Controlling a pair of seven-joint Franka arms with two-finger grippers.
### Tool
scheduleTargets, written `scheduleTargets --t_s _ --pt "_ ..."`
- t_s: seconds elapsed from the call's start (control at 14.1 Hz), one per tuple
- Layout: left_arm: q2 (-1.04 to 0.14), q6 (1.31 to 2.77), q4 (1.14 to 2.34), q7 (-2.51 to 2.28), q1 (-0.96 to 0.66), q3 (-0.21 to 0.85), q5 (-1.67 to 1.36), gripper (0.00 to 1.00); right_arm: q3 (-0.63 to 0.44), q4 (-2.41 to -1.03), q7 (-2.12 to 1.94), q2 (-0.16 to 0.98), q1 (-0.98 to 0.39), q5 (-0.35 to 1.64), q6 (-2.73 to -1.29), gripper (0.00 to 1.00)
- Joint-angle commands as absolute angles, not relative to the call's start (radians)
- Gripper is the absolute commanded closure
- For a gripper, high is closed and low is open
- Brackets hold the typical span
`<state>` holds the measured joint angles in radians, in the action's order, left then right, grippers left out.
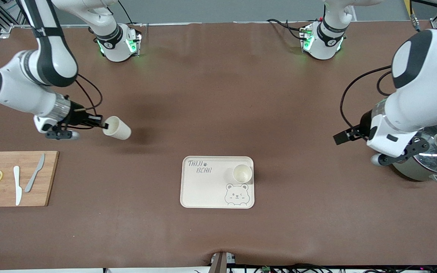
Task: Place white IKEA cup upright on tray with both arms
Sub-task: 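Carry the cup with the right gripper toward the tray while the left withdraws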
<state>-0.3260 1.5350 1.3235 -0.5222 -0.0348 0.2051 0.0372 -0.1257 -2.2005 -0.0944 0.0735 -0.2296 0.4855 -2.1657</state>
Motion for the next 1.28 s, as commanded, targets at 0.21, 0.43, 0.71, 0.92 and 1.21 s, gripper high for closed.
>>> scheduleTargets --t_s 0.21,0.43,0.71,0.92,1.21 --pt "-0.154 1.529 1.505 -0.322 0.044 0.213 0.055 0.00 -0.135 -1.952 0.021 0.276 -0.383 0.526 -2.142 1.00" --pt "-0.082 1.548 1.586 -0.314 0.046 0.215 0.055 0.00 -0.135 -1.856 0.164 0.325 -0.413 0.518 -2.144 1.00" --pt "-0.012 1.611 1.678 -0.215 0.077 0.218 0.054 0.00 -0.137 -1.661 0.257 0.504 -0.416 0.503 -2.143 1.00" --pt "0.047 1.705 1.765 -0.192 0.090 0.218 0.054 0.00 -0.137 -1.534 0.429 0.616 -0.440 0.499 -2.148 1.00" --pt "0.048 1.732 1.747 -0.187 0.094 0.212 0.052 0.00 -0.141 -1.497 0.685 0.649 -0.514 0.396 -2.171 1.00"
